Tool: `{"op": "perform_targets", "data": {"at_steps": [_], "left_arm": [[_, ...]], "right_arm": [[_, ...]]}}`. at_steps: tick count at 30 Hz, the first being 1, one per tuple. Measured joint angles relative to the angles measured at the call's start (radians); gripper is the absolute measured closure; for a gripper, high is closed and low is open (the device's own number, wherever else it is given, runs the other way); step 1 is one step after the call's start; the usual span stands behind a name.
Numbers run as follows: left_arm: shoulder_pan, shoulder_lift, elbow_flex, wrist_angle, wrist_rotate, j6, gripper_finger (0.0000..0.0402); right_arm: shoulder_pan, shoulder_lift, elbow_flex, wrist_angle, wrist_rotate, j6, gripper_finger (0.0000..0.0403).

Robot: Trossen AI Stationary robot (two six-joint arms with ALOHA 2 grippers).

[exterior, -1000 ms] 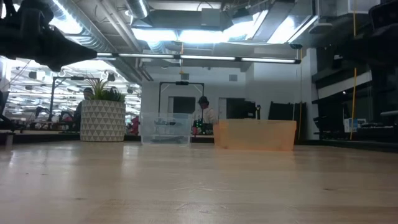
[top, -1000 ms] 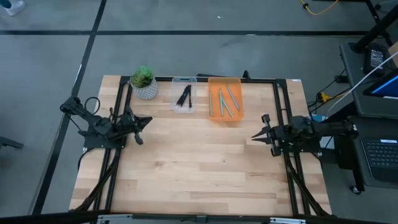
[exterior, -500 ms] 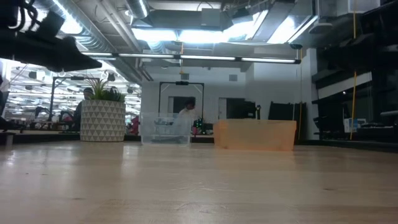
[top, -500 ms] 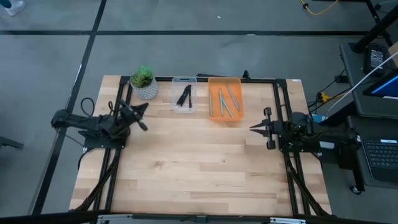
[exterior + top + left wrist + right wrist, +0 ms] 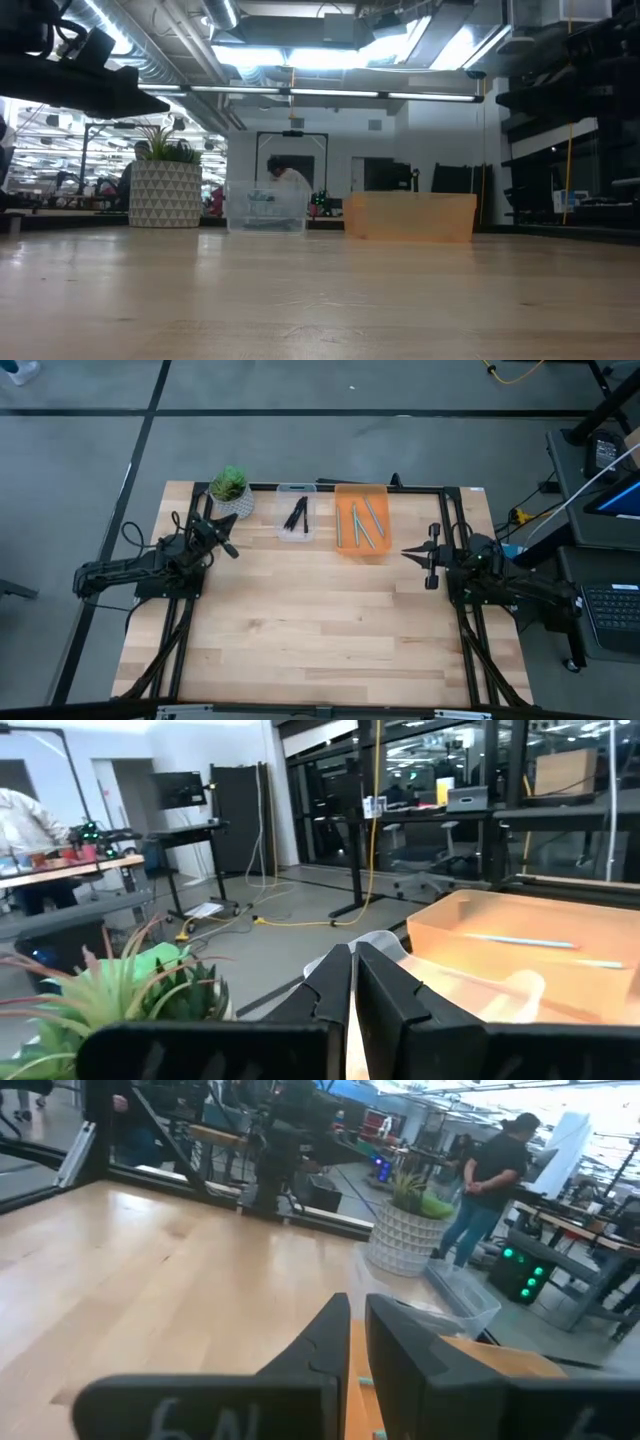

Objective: Sort pens & pencils
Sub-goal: Return to Home Position

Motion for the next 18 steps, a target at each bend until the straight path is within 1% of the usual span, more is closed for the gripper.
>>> {"op": "perform_targets", "data": {"at_steps": [3,6,8,12,18], "left_arm": [[0.012,0.0,0.0,0.0,0.003,-0.018,0.0388],[0.011,0.0,0.0,0.0,0.006,-0.049,0.0388],[0.011,0.0,0.0,0.0,0.007,-0.083,0.0388],[0.011,0.0,0.0,0.0,0.006,-0.104,0.0392],[0.01,0.0,0.0,0.0,0.006,-0.104,0.04]], "right_arm": [[-0.025,0.0,0.0,0.005,-0.034,0.02,0.0363],[-0.035,0.0,0.0,0.014,-0.125,0.03,0.0363],[-0.034,0.0,0.0,0.019,-0.162,0.049,0.0363],[-0.034,0.0,0.0,0.018,-0.163,0.105,0.0363],[-0.034,0.0,0.0,0.018,-0.163,0.118,0.0363]]}}
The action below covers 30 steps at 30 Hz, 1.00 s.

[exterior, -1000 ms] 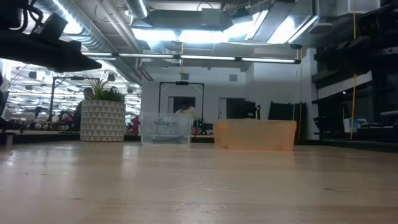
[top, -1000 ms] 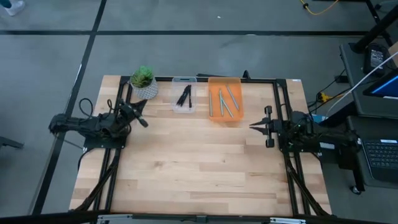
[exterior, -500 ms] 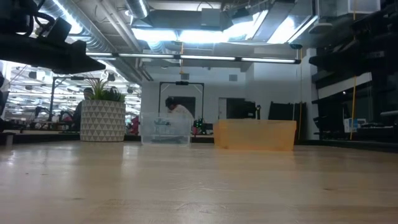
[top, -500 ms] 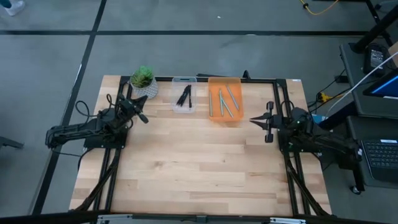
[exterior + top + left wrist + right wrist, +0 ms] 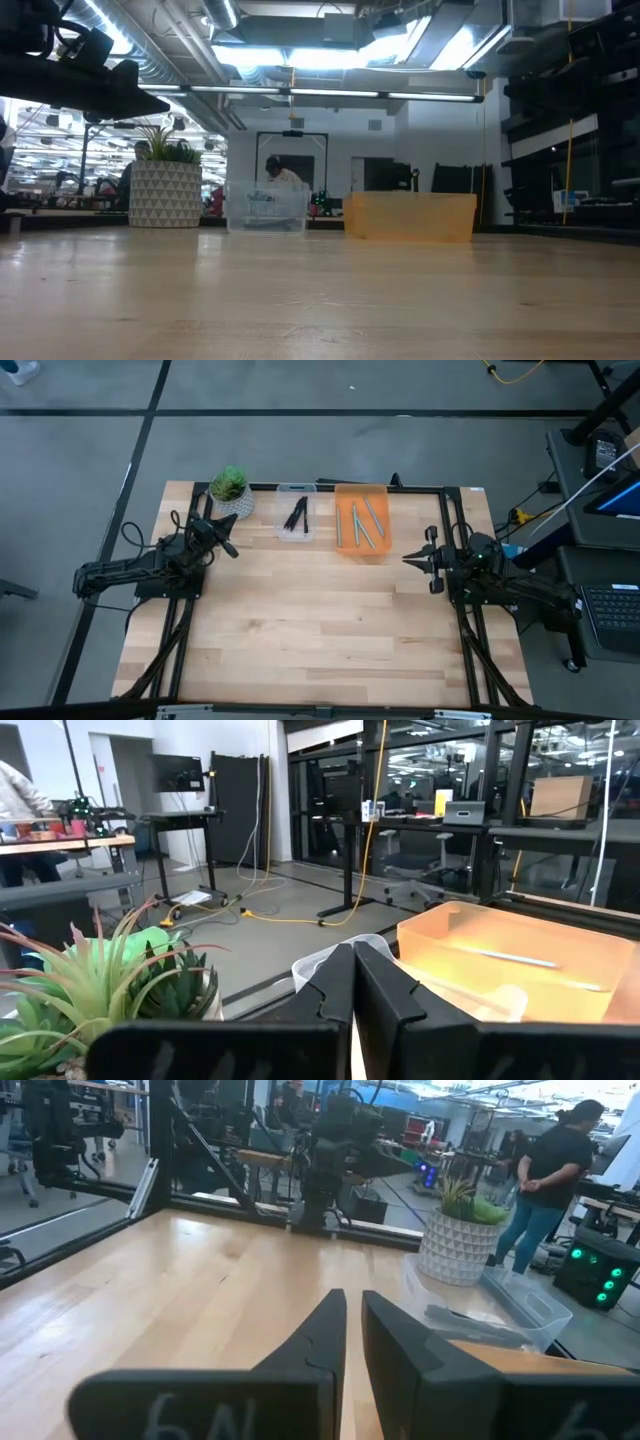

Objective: Sort pens & pencils
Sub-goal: Return to Home Position

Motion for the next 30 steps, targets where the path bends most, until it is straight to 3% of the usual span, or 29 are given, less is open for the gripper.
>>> {"op": "perform_targets", "data": {"at_steps": [18,30], "left_arm": [[0.0,0.0,0.0,0.0,0.0,0.001,0.0367],[0.0,0.0,0.0,0.0,-0.001,0.001,0.0379]], "right_arm": [[0.0,0.0,0.0,-0.002,0.0,0.001,0.0363],[0.0,0.0,0.0,-0.002,0.001,0.001,0.0363]]}}
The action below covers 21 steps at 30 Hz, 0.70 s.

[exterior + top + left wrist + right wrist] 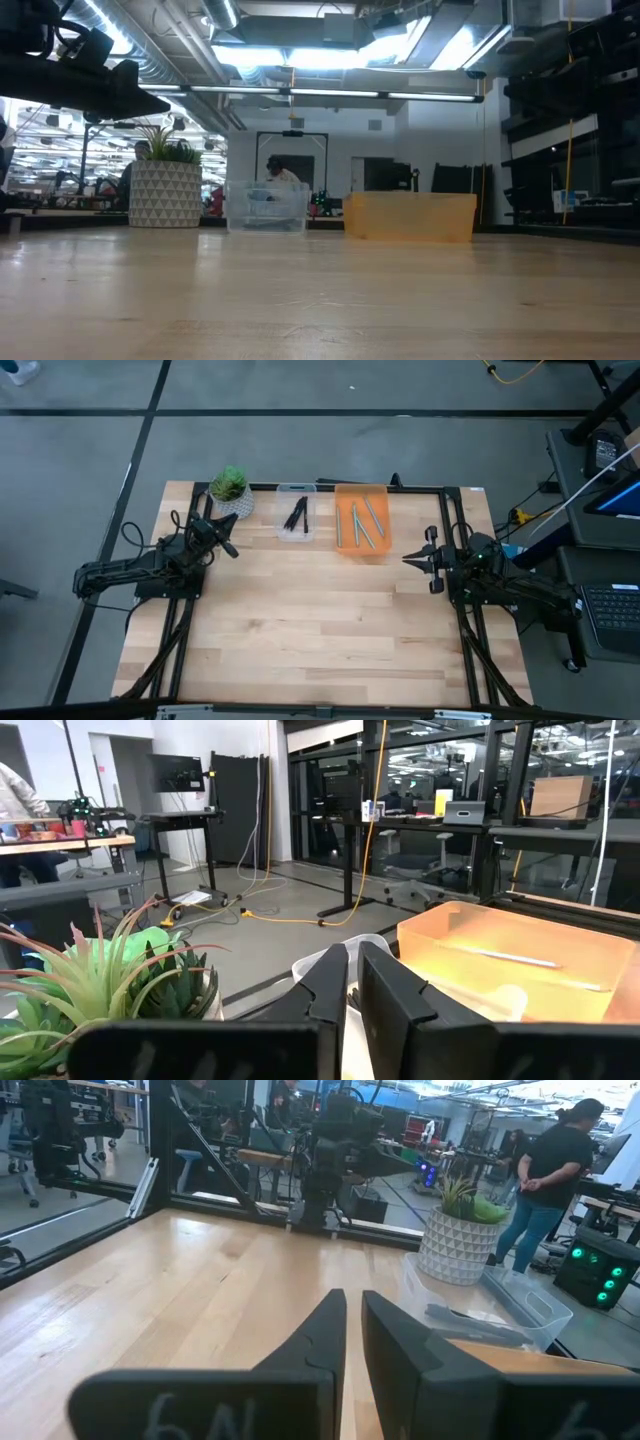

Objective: Sort pens & pencils
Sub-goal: Return to Home Position

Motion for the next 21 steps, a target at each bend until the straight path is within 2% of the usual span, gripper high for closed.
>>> {"op": "perform_targets", "data": {"at_steps": [15,21], "left_arm": [[0.0,0.0,0.0,0.0,0.0,0.0,0.04],[0.0,0.0,0.0,0.0,0.0,0.0,0.0395]], "right_arm": [[0.0,0.0,0.0,0.0,0.0,0.0,0.0363],[0.0,0.0,0.0,0.0,0.0,0.0,0.0363]]}}
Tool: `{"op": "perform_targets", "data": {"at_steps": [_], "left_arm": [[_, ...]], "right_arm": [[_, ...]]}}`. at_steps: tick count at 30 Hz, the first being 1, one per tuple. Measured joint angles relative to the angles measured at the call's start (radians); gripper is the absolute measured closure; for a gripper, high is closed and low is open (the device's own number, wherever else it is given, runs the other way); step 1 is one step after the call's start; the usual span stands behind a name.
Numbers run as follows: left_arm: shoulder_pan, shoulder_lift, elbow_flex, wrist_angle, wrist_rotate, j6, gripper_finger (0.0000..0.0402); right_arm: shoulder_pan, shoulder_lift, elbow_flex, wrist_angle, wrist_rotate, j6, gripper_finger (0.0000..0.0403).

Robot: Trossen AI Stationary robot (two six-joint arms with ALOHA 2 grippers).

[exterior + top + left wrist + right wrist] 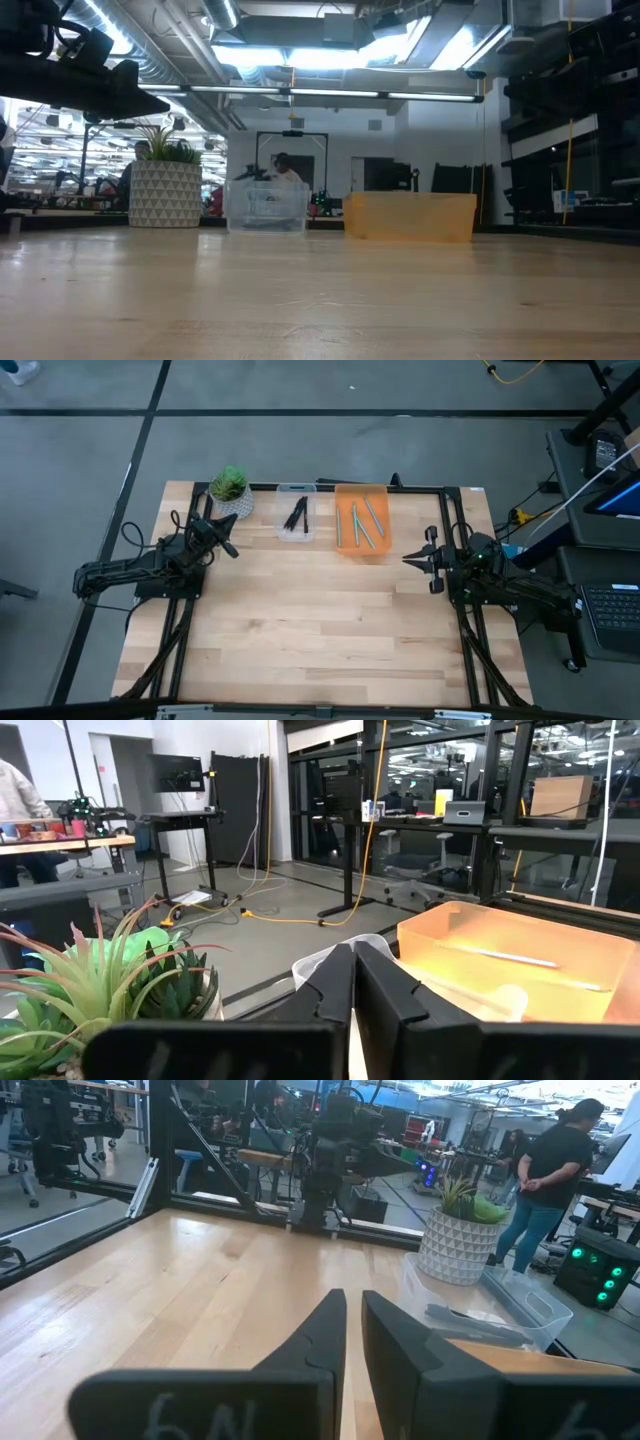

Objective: Sort pens & pencils
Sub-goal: Return to Home Position

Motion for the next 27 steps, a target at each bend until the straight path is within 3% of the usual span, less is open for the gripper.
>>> {"op": "perform_targets", "data": {"at_steps": [16,27], "left_arm": [[0.0,0.0,0.0,0.0,0.0,0.0,0.0366],[0.0,0.0,0.0,0.0,0.0,0.0,0.0378]], "right_arm": [[0.0,0.0,0.0,0.0,0.0,0.0,0.0363],[0.0,0.0,0.0,0.0,0.0,0.0,0.0363]]}}
